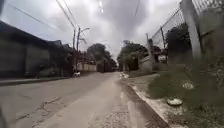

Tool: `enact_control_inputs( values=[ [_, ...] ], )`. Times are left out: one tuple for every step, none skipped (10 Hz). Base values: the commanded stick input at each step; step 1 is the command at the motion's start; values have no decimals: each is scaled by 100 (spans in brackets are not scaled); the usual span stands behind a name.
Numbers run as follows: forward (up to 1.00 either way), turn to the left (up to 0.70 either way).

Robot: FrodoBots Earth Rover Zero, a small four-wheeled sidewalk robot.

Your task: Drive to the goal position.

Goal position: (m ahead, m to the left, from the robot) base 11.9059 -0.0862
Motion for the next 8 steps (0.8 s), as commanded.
enact_control_inputs(
  values=[
    [70,-28],
    [70,-9],
    [70,-2],
    [70,0],
    [70,0],
    [70,0],
    [70,0],
    [70,0]
  ],
)
